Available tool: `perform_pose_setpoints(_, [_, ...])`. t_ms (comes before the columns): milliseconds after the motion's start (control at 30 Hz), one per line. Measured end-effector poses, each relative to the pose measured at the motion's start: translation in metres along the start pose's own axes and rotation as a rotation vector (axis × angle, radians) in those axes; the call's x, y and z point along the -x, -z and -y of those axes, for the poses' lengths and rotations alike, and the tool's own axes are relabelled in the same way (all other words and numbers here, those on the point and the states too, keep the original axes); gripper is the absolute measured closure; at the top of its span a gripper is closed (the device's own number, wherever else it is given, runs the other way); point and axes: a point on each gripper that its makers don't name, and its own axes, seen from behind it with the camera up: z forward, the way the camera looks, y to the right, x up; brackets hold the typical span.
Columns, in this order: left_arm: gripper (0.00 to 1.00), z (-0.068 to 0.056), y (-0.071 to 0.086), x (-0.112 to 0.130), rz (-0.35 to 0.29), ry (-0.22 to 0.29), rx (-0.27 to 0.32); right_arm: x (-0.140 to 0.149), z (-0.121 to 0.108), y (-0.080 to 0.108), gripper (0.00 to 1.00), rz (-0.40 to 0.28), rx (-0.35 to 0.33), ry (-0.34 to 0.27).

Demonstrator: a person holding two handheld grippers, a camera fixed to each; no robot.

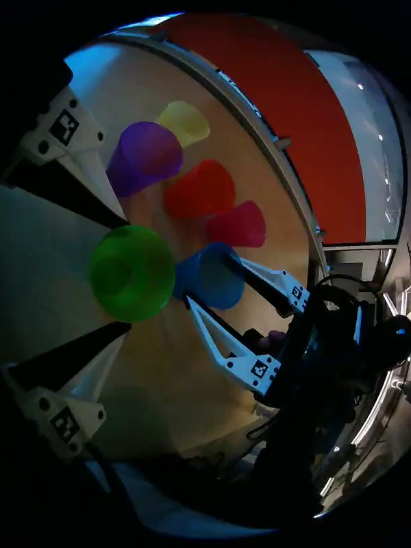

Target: Pour water

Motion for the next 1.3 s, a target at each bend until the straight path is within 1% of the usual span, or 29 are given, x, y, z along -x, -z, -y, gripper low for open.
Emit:
perform_pose_setpoints(400, [0.00,-0.001,0.006,0.009,0.005,0.025,-0.015,0.007,-0.001,0.002,0.07,0.007,0.018,-0.003])
perform_pose_setpoints(467, [0.00,-0.001,0.007,0.010,0.007,0.029,-0.019,0.009,-0.002,0.003,0.05,0.012,0.026,-0.002])
perform_pose_setpoints(533, [0.00,-0.001,0.007,0.011,0.007,0.032,-0.022,0.012,-0.003,0.003,0.00,0.021,0.036,0.003])
perform_pose_setpoints(733, [0.00,0.000,0.011,0.013,0.003,0.045,-0.032,0.017,-0.005,0.006,0.00,0.035,0.057,0.014])
perform_pose_setpoints(933, [0.00,0.002,0.018,0.018,0.002,0.060,-0.053,0.021,-0.006,0.016,0.00,0.036,0.071,0.007])
perform_pose_setpoints(1067, [0.00,0.004,0.024,0.025,0.001,0.080,-0.074,0.025,-0.007,0.024,0.00,0.037,0.088,0.000])
perform_pose_setpoints(1167, [0.00,0.006,0.030,0.030,-0.003,0.095,-0.094,0.029,-0.009,0.031,0.00,0.035,0.105,-0.011])
perform_pose_setpoints(1300, [0.00,0.010,0.040,0.032,-0.027,0.121,-0.130,0.033,-0.012,0.039,0.00,0.026,0.130,-0.032])
